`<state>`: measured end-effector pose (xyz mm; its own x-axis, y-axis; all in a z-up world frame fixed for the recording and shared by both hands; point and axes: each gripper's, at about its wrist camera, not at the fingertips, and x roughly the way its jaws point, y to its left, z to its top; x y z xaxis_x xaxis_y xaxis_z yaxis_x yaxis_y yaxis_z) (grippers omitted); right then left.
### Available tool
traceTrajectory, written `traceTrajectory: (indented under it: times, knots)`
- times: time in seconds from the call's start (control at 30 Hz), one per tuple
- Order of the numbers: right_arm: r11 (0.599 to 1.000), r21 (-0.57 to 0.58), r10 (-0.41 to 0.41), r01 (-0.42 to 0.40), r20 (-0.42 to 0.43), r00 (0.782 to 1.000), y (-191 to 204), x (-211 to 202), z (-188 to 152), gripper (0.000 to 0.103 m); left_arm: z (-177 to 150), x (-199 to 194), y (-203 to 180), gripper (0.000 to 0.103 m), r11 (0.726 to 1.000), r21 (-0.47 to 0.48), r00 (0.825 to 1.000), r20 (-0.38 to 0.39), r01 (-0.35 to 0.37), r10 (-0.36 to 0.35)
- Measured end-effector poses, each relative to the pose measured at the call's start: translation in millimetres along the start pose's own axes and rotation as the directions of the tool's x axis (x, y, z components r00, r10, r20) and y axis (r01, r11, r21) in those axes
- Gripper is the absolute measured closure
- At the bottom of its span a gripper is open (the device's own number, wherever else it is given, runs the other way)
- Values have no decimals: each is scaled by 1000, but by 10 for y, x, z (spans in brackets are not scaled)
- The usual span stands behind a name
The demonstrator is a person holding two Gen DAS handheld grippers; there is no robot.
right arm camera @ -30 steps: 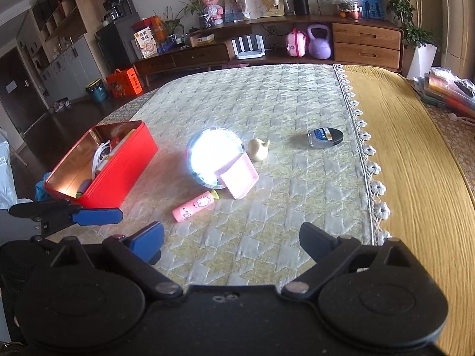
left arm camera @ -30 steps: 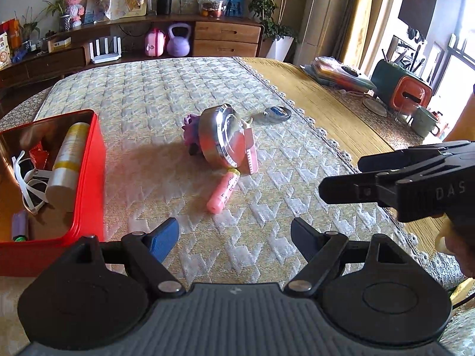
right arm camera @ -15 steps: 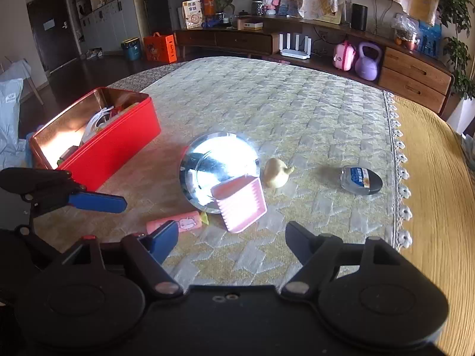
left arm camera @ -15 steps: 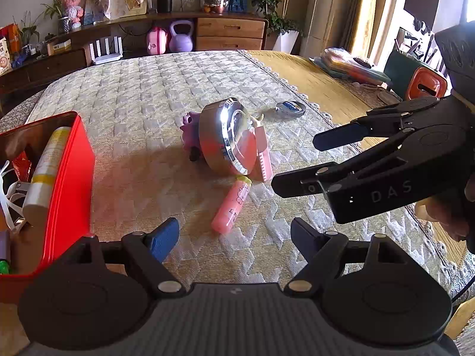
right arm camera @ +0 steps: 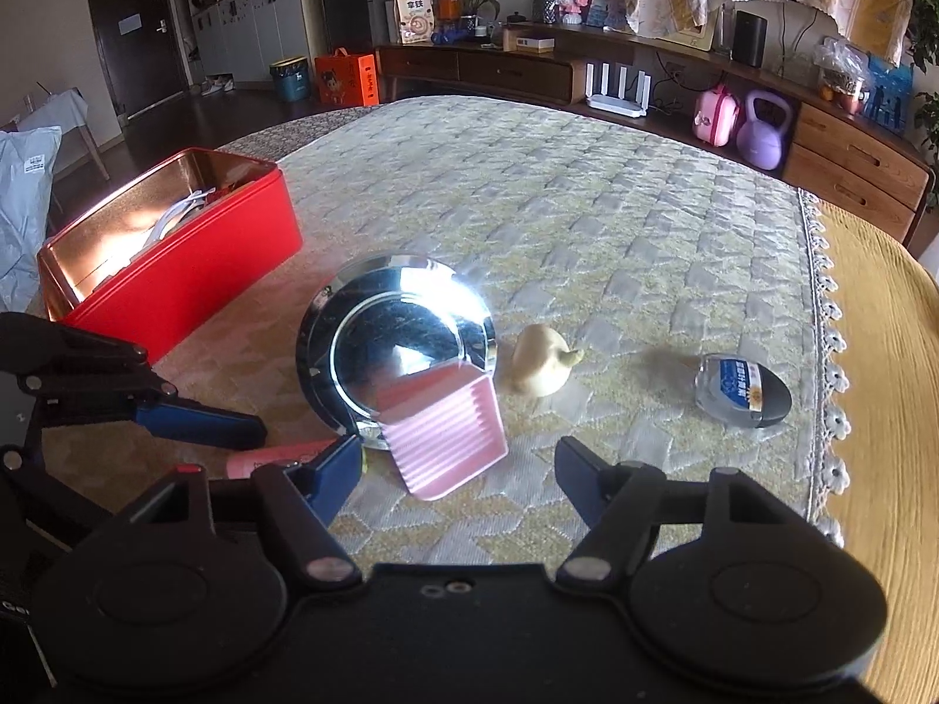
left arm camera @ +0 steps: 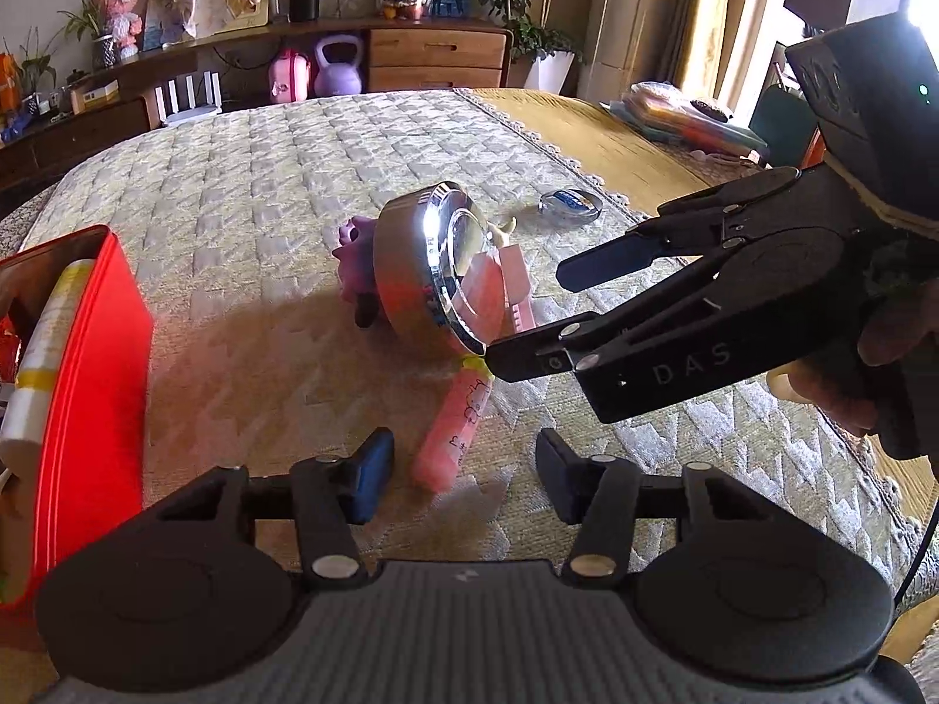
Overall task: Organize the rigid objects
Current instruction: 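Grasp the pink tube with the left tool while the right tool grasps the pink square case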
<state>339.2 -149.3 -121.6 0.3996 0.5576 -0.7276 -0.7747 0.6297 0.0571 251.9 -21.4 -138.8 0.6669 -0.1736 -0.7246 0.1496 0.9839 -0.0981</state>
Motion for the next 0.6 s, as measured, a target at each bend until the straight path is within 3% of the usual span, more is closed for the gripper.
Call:
traceTrajectory:
  times: [0.13, 0.2, 0.33, 0.6]
  knots:
    - [1000, -12, 21, -21, 14, 1000, 2, 24, 13, 31, -2, 6, 8, 69, 1000, 22, 1000, 11, 5, -6]
    - [999, -6, 33, -33, 19, 999, -3, 33, 22, 32, -3, 12, 13, 71, 1000, 25, 1000, 14, 15, -16]
    - [997, 5, 74, -74, 26, 997, -6, 35, 16, 46, -7, 26, -8, 85, 999, 48, 1000, 21, -4, 3]
    - [998, 5, 67, -67, 45, 997, 68, -45, -38, 73, -8, 22, 10, 87, 999, 33, 1000, 26, -7, 6]
